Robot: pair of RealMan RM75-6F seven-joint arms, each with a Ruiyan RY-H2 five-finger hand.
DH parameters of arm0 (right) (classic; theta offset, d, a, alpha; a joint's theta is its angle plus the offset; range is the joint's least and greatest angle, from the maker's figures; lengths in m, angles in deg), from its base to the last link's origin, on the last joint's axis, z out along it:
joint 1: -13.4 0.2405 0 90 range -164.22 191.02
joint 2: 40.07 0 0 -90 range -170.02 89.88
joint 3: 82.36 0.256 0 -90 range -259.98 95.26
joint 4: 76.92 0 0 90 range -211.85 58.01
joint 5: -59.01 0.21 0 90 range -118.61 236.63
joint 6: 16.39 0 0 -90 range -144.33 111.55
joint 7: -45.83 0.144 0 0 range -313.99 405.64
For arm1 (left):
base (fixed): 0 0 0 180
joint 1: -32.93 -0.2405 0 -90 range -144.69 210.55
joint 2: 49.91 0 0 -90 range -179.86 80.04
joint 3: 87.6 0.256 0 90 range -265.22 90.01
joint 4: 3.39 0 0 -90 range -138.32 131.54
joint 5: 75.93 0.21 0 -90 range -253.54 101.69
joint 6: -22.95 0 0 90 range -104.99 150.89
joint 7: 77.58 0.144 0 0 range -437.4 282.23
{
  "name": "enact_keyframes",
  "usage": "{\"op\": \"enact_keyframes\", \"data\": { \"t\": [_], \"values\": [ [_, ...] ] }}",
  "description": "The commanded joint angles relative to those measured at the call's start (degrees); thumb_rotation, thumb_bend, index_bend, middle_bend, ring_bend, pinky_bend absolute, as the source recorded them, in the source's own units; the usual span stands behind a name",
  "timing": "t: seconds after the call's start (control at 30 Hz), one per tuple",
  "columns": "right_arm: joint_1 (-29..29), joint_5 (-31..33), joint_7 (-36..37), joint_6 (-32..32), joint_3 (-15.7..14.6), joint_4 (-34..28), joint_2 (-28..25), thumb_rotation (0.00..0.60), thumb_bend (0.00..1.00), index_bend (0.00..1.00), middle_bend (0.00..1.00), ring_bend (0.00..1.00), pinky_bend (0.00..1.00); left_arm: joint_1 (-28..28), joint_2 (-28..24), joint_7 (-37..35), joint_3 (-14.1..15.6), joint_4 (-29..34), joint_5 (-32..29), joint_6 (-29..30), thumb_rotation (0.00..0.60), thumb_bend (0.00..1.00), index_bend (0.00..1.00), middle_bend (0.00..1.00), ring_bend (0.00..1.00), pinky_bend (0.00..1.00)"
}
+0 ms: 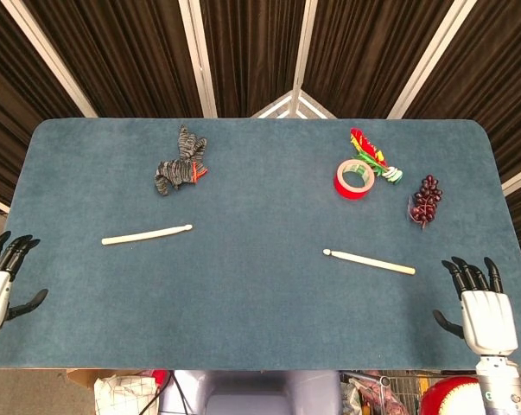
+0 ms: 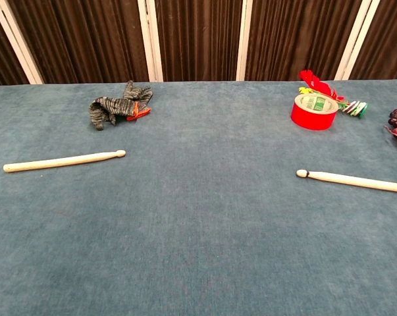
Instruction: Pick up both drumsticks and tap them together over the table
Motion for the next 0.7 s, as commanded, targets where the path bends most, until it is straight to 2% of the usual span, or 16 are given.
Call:
{"op": "enact_keyframes", "data": {
  "t": [0.03,0.23,0.4,0.7],
  "values": [
    [-0.54,2.25,-3.31,-1.17,0.9,-0.34,2.9,0.6,0.19,0.23,0.21,0.23,0.04,0.03,-0.01,-0.63,-0.31,-0.31,-0.1,0.2,0.6,0.32,0.16,0.12,0.0,0.0],
    [0.47,5.05,-6.92,0.24,2.06,-1.74,5.81,0.6,0.19,0.24,0.21,0.23,0.04,-0.11,-0.23,-1.47,-0.66,-0.47,-0.67,0.36,0.6,0.32,0.16,0.13,0.0,0.0],
    [3.76,8.36,-10.46,6.02,3.14,-2.99,6.61,0.6,0.19,0.24,0.22,0.23,0.04,-0.2,-0.43,-1.88,-0.72,-0.35,-0.67,0.48,0.6,0.32,0.16,0.12,0.0,0.0],
    [11.32,17.08,-19.38,15.22,7.18,-1.51,10.49,0.6,0.19,0.24,0.23,0.23,0.04,-0.29,-0.59,-1.56,-0.52,-0.55,-0.7,0.29,0.6,0.32,0.16,0.13,0.0,0.0]
  ]
}}
